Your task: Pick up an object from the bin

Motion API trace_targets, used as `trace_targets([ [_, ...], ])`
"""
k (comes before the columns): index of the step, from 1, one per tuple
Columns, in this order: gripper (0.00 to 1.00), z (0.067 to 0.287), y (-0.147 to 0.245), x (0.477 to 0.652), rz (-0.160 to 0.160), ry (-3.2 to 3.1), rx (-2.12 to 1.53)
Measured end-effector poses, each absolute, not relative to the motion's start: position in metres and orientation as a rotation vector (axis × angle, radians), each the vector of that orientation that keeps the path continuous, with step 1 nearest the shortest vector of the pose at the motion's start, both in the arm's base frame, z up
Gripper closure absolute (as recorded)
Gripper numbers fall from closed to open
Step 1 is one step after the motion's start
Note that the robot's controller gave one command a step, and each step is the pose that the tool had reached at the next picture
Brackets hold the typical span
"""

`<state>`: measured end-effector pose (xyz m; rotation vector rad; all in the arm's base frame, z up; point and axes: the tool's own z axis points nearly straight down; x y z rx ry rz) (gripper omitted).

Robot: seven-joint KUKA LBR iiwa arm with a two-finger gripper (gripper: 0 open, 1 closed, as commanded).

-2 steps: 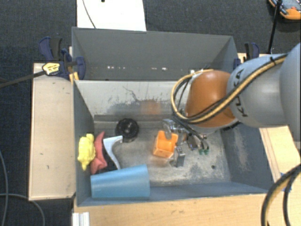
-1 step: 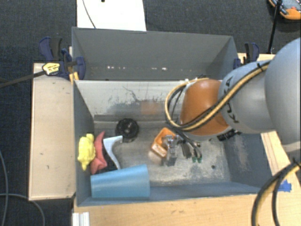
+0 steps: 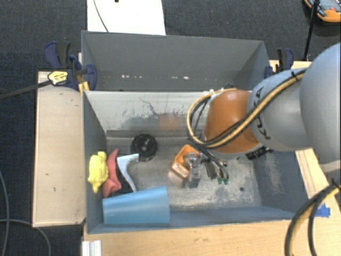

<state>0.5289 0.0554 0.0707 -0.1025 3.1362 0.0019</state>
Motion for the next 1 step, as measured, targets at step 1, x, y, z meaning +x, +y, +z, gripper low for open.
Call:
trace_targets([
  [1, 1.00, 0.2403, 0.0605, 0.5172, 0.001, 3.131, -0.100],
])
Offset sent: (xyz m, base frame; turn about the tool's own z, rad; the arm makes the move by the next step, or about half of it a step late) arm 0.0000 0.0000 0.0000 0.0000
